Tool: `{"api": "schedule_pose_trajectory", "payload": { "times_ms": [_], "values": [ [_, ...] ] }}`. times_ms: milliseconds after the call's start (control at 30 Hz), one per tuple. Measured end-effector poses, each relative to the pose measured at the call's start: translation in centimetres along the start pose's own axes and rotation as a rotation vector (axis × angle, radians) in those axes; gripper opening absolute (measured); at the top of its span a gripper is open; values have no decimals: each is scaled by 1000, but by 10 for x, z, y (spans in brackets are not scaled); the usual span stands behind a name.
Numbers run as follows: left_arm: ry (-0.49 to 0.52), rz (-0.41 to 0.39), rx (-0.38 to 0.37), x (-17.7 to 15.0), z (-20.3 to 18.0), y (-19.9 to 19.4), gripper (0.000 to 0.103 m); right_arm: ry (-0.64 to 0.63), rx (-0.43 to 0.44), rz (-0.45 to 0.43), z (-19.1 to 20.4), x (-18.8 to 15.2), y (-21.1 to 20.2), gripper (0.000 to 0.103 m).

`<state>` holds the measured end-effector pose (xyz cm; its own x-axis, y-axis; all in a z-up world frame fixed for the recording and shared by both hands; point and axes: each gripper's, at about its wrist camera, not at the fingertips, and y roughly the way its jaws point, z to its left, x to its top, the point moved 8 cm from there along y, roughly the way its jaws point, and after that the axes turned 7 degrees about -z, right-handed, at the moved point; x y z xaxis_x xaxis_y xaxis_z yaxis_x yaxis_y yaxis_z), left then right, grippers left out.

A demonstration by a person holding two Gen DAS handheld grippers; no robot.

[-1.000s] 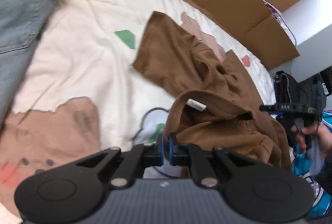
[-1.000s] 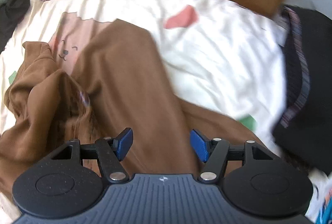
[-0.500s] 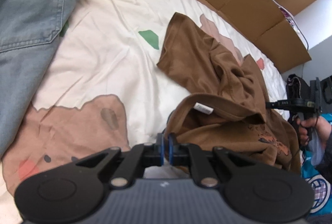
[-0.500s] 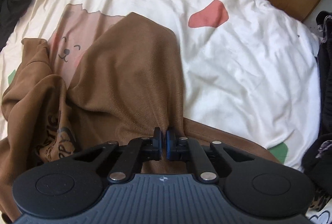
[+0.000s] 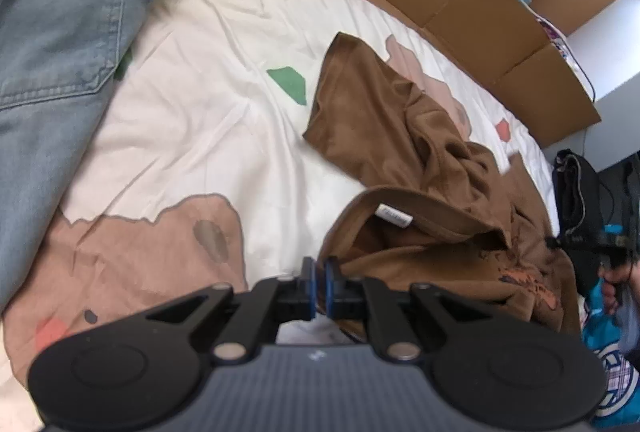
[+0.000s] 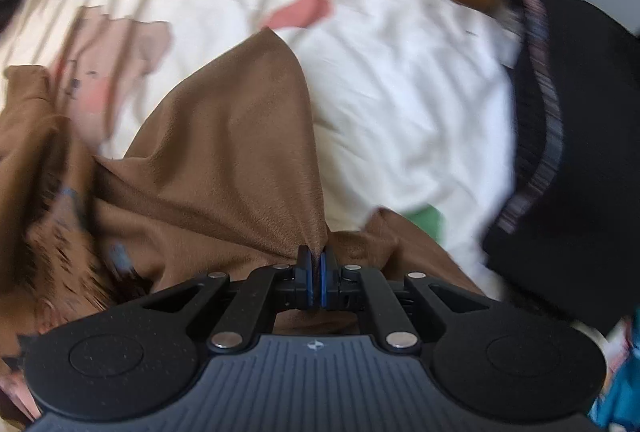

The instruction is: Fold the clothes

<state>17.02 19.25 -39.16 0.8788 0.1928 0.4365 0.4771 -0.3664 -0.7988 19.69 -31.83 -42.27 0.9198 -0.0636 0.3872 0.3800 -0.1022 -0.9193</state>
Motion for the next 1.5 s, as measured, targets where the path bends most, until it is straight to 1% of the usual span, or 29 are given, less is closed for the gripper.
{"api": "schedule_pose_trajectory", "payload": {
  "times_ms": [67, 167, 300, 467, 567, 767, 800, 933, 967, 1067, 1133, 1167, 1200, 1267, 1367, 1500],
  "values": [
    [3, 0, -1, 1, 0, 1, 5, 31, -36, 13, -19, -13, -10, 1],
    [1, 0, -1, 1, 0, 1, 4, 81, -58, 39, -44, -30, -23, 1],
    [0, 0, 1, 2, 0, 2, 5, 127, -92, 57, -67, -47, -38, 2],
    [1, -3, 3, 3, 0, 1, 5, 150, -142, 85, -93, -65, -50, 2],
    [-3, 0, 6, 2, 1, 1, 5, 171, -184, 110, -111, -78, -55, 2],
    [-4, 1, 11, 2, 3, 2, 4, 246, -287, 199, -152, -124, -62, 2],
    [-2, 1, 13, 2, 3, 2, 2, 247, -300, 210, -156, -130, -61, 2],
    [-17, 4, 15, 1, 8, 2, 2, 260, -369, 262, -170, -145, -59, 1],
    [-18, 7, 15, 0, 9, 2, 2, 269, -365, 256, -171, -145, -60, 2],
    [-23, 8, 8, 0, 10, 2, 2, 250, -341, 210, -168, -133, -69, 4],
    [-35, -4, 8, 2, 10, -1, 2, 219, -329, 164, -159, -114, -78, 10],
    [-41, -12, 11, 3, 11, -3, 2, 203, -322, 141, -154, -104, -83, 18],
    [-45, -23, 21, 5, 12, -5, 2, 178, -309, 117, -147, -94, -86, 20],
    [-61, -40, 34, 8, 18, -10, 2, 118, -280, 70, -129, -71, -91, 30],
    [-93, -26, 33, 8, 29, -11, 2, 24, -207, 12, -91, -36, -89, 31],
    [-88, 4, 52, 0, 38, -11, 4, -56, -82, -38, -33, 4, -76, 32]
  ]
}}
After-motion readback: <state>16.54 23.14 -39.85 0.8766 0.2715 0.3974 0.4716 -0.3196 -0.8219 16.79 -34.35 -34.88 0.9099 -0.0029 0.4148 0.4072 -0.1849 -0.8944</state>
